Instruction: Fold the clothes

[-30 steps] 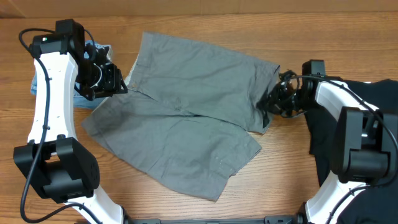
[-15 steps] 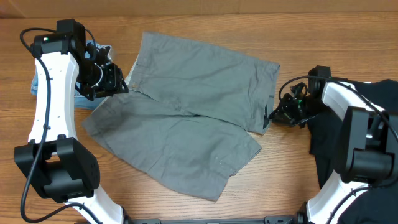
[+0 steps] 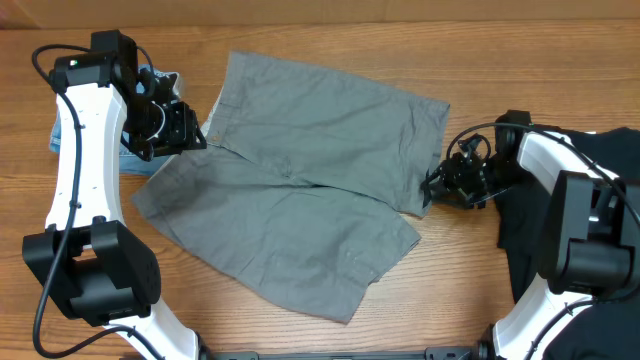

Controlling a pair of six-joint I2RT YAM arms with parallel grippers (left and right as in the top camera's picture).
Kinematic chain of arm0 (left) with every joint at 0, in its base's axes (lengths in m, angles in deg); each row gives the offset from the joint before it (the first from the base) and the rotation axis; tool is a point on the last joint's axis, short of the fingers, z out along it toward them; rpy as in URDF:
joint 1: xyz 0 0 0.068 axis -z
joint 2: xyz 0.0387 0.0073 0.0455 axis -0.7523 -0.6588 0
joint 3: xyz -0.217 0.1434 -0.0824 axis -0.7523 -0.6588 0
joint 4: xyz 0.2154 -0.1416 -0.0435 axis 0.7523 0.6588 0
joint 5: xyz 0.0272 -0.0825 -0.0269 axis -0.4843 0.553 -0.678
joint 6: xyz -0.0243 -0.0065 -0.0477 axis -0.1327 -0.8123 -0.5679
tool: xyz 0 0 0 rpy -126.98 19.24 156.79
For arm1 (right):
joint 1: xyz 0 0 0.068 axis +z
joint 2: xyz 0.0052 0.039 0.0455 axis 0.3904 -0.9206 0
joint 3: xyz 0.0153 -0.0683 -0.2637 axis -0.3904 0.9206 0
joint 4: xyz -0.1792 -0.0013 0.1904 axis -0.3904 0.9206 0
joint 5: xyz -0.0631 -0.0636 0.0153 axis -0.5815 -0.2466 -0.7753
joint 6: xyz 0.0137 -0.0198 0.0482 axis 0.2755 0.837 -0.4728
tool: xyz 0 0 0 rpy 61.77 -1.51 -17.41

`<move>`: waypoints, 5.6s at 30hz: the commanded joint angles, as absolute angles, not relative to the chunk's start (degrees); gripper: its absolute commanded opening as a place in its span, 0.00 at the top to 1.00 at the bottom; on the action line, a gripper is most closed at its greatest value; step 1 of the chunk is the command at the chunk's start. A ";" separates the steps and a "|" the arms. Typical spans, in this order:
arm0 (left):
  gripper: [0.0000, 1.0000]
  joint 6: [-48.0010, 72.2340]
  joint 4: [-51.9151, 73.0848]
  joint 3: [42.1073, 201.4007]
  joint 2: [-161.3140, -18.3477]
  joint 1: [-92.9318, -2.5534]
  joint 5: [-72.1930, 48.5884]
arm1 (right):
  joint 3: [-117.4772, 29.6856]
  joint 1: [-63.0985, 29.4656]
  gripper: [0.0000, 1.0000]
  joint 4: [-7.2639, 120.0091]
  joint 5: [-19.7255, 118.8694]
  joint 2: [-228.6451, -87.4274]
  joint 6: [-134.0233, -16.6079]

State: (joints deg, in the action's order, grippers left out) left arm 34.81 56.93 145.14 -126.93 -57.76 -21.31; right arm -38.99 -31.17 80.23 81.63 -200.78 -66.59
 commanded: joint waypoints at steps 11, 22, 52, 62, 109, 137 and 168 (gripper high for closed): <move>0.50 35.51 58.18 145.27 -125.56 -57.33 -20.30 | -38.53 -22.62 0.70 72.34 71.99 -199.53 -74.40; 0.50 35.71 57.68 145.27 -125.56 -57.33 -20.30 | -41.17 -29.53 0.81 83.05 72.42 -196.76 -65.39; 0.45 35.73 56.52 145.27 -125.56 -57.31 -20.35 | -38.03 -34.14 0.96 80.32 76.07 -195.99 -67.60; 0.44 35.71 55.40 145.27 -125.56 -57.17 -20.30 | -36.43 -35.19 0.86 79.09 62.46 -195.93 -75.80; 0.88 28.52 22.97 147.39 -156.40 -52.54 -20.02 | -39.03 -25.88 0.62 83.62 66.39 -173.89 -77.92; 0.56 33.61 51.14 169.56 -130.23 -48.98 -21.94 | -11.80 -20.28 0.96 44.12 55.53 -177.87 -87.23; 0.43 27.56 73.19 155.83 -114.08 -51.78 -39.52 | -18.68 -32.21 0.37 90.92 68.25 -157.24 -84.10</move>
State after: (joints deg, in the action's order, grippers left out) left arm 30.79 73.04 161.36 -117.18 -50.27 -37.57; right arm -21.83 -32.67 90.04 68.99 -156.47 -81.81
